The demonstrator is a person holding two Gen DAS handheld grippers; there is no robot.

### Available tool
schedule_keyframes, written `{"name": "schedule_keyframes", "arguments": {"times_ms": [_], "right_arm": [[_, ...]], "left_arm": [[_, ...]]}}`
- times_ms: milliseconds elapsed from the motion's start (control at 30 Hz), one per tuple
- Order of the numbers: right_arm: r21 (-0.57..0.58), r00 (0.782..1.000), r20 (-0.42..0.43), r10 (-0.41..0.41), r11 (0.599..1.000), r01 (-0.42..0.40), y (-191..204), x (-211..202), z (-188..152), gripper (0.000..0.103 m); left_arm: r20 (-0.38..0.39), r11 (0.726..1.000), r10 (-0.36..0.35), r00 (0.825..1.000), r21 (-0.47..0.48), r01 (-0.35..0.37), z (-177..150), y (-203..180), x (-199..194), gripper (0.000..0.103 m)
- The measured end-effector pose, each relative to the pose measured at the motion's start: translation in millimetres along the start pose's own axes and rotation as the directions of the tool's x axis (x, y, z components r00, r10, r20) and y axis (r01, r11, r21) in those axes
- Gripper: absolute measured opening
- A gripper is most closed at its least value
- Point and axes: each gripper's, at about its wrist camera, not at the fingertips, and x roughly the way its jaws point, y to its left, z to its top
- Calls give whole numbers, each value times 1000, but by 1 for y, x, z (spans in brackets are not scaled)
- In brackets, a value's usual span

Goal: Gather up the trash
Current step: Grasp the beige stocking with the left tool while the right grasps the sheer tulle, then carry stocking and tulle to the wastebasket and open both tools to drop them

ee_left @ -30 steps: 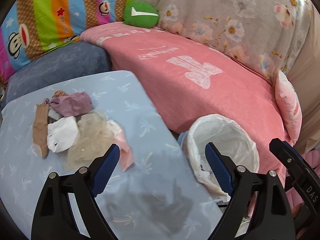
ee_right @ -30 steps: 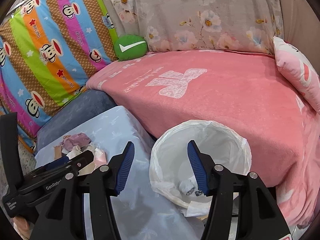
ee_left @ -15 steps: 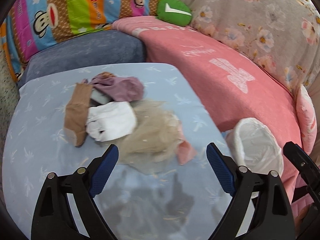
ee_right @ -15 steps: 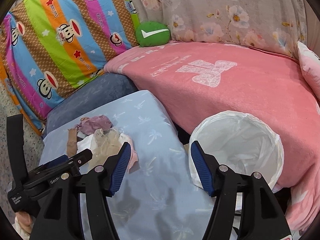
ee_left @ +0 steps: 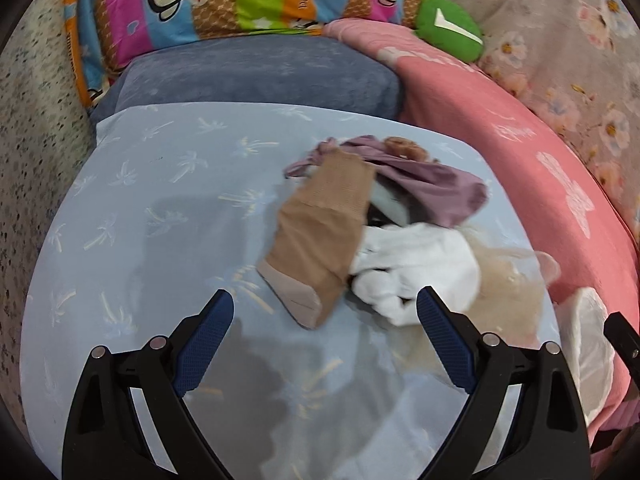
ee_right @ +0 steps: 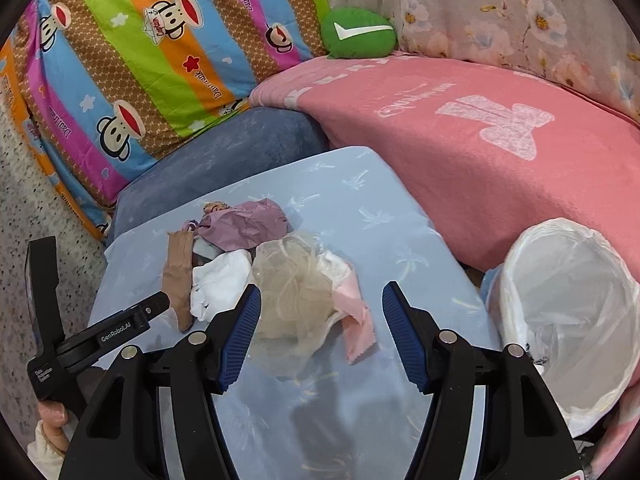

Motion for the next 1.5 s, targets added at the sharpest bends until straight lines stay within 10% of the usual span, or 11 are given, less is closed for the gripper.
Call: {"name": "schedule_keyframes", "arguments": {"times_ms": [267,400,500,633,700,1500], "right_arm": [[5,998,-69,-4,1000,4,22,56,3,62],[13,994,-108,11,1000,-9,22,75,0,61],[16,990,-137,20,1000,-18,22,85,-6,48],[5,984,-175,39,999,-39,26,93,-15,8],[4,986,-162,47,999,-47,25,87,-16,6],[51,968,244,63,996,-78,-38,-111,56,4]], "left_arm": [[-67,998,-19,998,-64,15,9,21,41,88],[-106,994,-78,991,-84,69,4,23,52,66],[-102,992,-101,990,-92,92,0,23,50,50],[-113,989,-128,985,-90,118,-1,23,47,23],[-108,989,-130,986,-86,121,-2,22,41,17],[77,953,-285,956,133,273,14,-99,-82,16]]}}
